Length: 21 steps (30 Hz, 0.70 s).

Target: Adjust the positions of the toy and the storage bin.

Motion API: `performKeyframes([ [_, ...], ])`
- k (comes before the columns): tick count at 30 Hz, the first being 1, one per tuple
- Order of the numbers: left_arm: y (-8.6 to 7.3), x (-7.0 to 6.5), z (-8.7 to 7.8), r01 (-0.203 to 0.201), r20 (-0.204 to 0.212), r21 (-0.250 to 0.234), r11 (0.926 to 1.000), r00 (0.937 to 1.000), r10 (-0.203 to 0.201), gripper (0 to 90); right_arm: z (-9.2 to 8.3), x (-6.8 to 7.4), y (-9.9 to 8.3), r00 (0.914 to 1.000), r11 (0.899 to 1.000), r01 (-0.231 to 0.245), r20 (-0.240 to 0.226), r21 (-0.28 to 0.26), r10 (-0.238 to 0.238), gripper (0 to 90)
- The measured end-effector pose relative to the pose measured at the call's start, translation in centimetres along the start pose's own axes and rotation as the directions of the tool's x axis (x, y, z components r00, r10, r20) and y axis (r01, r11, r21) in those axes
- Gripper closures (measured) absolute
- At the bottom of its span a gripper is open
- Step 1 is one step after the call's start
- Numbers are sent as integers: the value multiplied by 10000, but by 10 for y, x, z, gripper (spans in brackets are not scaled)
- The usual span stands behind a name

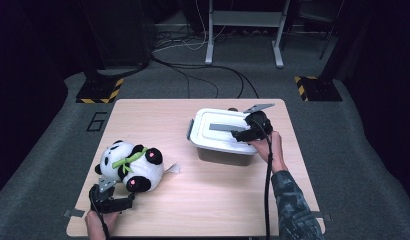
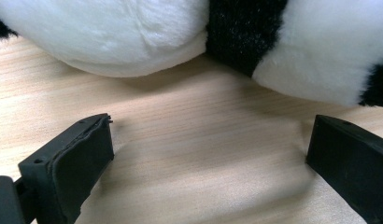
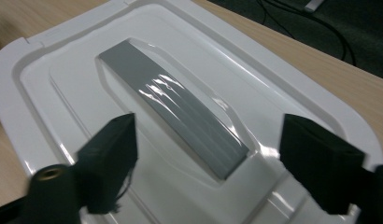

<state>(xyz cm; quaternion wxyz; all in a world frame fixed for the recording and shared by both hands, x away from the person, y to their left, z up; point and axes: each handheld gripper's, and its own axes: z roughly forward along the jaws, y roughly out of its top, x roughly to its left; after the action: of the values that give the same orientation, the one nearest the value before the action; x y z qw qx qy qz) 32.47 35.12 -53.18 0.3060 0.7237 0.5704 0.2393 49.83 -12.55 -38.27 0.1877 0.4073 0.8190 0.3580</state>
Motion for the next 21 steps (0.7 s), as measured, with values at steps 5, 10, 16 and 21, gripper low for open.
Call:
performKeyframes([
  [5, 0, -1, 0, 87, -6, -53, 9999, 10000, -87, 0, 14, 3, 7, 9996, 9993, 202, -194, 324, -196, 467],
  [10, 0, 0, 0, -46, 5, 48, 10000, 10000, 46, 0, 15, 4, 8, 9980, 9982, 528, -356, 270, -518, 514],
  [16, 0, 0, 0, -40, -1, 41, 10000, 10000, 40, 0, 12, 4, 8, 9969, 9967, 724, -322, 356, -713, 549],
  [21, -1, 2, -1, 85, -17, 16, 10000, 10000, -85, 1, 8, 6, 3, 9968, 9967, 724, -357, 363, -711, 582],
])
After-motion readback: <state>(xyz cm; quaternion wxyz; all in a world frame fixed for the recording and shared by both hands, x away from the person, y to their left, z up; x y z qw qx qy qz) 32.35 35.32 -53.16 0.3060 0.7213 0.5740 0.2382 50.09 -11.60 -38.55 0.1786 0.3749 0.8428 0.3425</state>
